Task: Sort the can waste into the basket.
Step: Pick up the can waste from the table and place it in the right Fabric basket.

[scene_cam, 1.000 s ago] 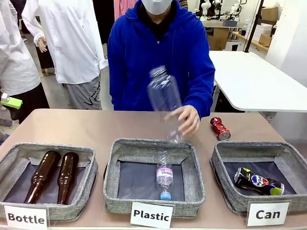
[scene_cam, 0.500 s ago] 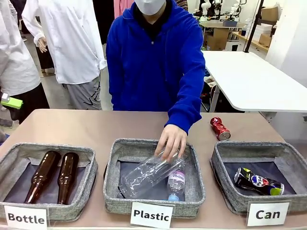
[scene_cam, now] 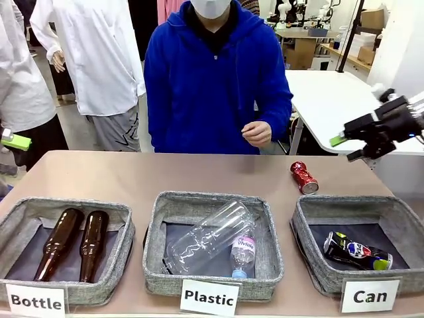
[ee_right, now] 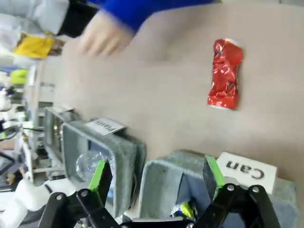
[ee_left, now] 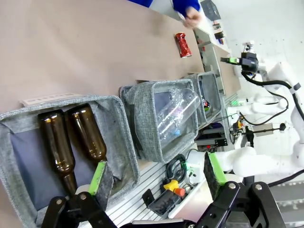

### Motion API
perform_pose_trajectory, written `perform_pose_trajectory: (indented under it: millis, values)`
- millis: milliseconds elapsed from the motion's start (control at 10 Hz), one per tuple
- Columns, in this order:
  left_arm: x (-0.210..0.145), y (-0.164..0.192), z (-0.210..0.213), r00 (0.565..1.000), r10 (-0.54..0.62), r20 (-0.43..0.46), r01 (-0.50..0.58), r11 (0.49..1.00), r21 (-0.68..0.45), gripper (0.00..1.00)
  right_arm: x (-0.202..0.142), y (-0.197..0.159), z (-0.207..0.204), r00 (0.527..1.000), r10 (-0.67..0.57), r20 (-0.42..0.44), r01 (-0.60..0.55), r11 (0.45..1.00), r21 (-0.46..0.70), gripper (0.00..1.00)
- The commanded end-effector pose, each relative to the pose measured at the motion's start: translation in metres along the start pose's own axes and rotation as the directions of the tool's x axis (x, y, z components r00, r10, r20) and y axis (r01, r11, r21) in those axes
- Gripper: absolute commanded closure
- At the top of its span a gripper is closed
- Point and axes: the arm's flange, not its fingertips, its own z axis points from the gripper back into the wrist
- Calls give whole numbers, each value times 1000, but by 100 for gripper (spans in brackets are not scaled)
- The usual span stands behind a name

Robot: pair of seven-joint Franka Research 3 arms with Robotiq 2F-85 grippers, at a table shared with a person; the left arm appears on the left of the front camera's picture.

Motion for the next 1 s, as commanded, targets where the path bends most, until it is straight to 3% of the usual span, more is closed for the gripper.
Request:
perform_pose_trajectory:
  millis: [0,200,500,700,900]
  values:
    - [0,-1,3,1000,3,-10,-3,1000,-1,0,26,-2,-8,999,-29,-27,26,993,-119,0]
    - [0,-1,3,1000,3,-10,-3,1000,-1,0,4,-22,40,997,-72,-3,72,997,-33,0]
    - [0,-1,3,1000,3,-10,-3,1000,-1,0,-28,-57,75,983,-150,103,156,987,-49,0]
    - [0,-1,3,1000,3,-10,-3,1000,-1,0,-26,-58,64,981,-151,123,161,984,-75,0]
    - [0,-1,3,1000,3,-10,-3,1000,-1,0,2,-36,24,991,-101,92,114,981,-156,0]
